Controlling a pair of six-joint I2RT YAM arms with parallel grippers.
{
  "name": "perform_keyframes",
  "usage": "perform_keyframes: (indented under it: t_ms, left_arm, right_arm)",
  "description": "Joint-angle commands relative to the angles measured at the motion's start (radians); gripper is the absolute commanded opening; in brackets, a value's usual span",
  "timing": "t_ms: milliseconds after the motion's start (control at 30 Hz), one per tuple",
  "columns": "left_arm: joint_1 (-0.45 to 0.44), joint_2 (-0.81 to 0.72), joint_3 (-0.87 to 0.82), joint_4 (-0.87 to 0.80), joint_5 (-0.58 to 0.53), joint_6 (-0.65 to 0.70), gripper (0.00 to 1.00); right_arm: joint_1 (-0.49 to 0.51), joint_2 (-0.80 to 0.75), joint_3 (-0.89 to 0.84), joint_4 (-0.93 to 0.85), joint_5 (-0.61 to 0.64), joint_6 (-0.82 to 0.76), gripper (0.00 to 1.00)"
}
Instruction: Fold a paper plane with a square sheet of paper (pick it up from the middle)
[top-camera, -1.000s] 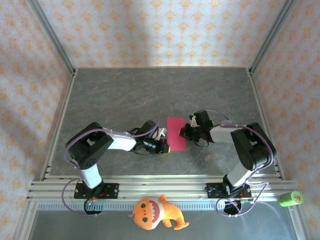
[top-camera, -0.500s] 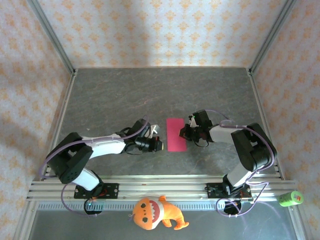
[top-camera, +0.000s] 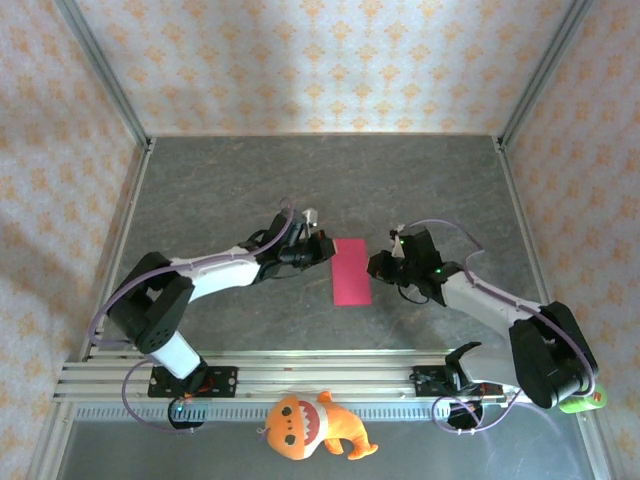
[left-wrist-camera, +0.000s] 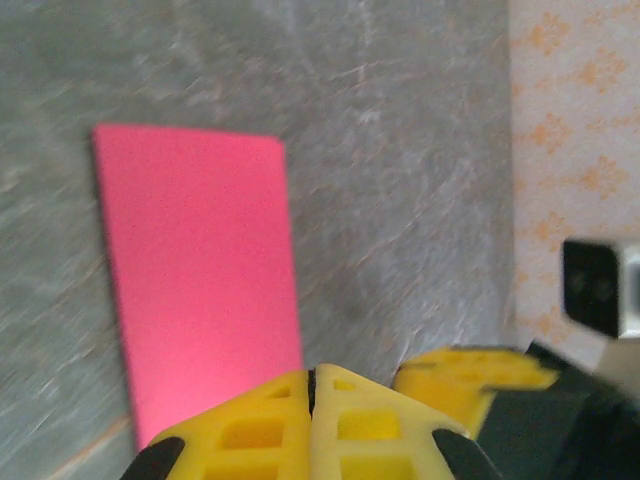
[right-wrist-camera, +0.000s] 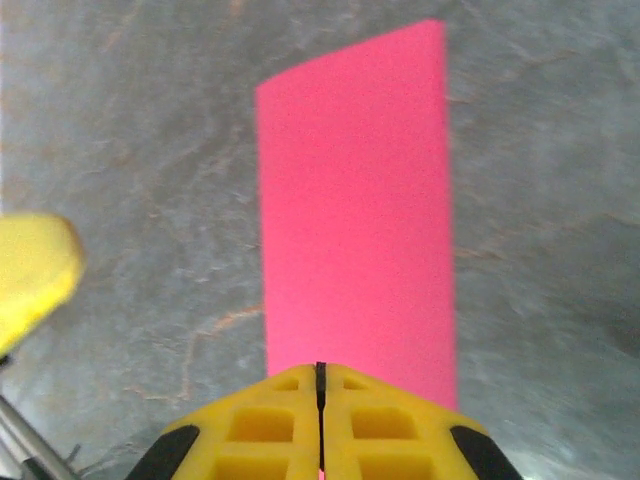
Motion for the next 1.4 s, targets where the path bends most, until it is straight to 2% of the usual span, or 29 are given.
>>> perform_keyframes:
  t_ms: [0, 100, 200, 300, 567, 800, 900, 1033, 1367]
  left_arm:
    - [-0.014, 0.066, 0.102, -0.079, -0.023, 0.038, 0.0]
    - [-0.015, 0.125, 0.182, -0.121, -0.004, 0.077, 0.02]
    - [-0.017, 0.169, 0.26, -0.175, -0.054, 0.09, 0.03]
    - [-0.029, 0.201, 0.284, -0.129, -0.057, 0.081, 0.04]
    - [-0.035, 0.241, 0.32, -0.198, -0.074, 0.174, 0.03]
    - [-0.032, 0.341, 0.396, -0.194, -0.024, 0.191, 0.01]
    - [-0.034, 0.365, 0.435, -0.233, -0.042, 0.217, 0.01]
    - [-0.019, 0.374, 0.425, -0.241, -0.08, 0.219, 0.0]
    - [0.021, 0.363, 0.36, -0.195, -0.062, 0.218, 0.0]
  right_arm:
    - [-0.013, -0.03, -0.02, -0.077, 0.058, 0.012, 0.08]
    - [-0.017, -0.058, -0.042, -0.063, 0.056, 0.04, 0.1]
    - [-0.023, -0.09, -0.061, -0.059, 0.051, 0.054, 0.11]
    - [-0.035, -0.1, -0.067, -0.097, 0.028, 0.058, 0.15]
    - [-0.059, -0.101, -0.1, -0.123, -0.059, 0.057, 0.16]
    - [-0.059, -0.129, -0.102, -0.133, -0.081, 0.093, 0.2]
    - [-0.058, -0.128, -0.105, -0.124, -0.085, 0.1, 0.21]
    - [-0.058, -0.095, -0.11, -0.092, -0.125, 0.116, 0.22]
    - [-0.059, -0.072, -0.135, -0.053, -0.169, 0.132, 0.25]
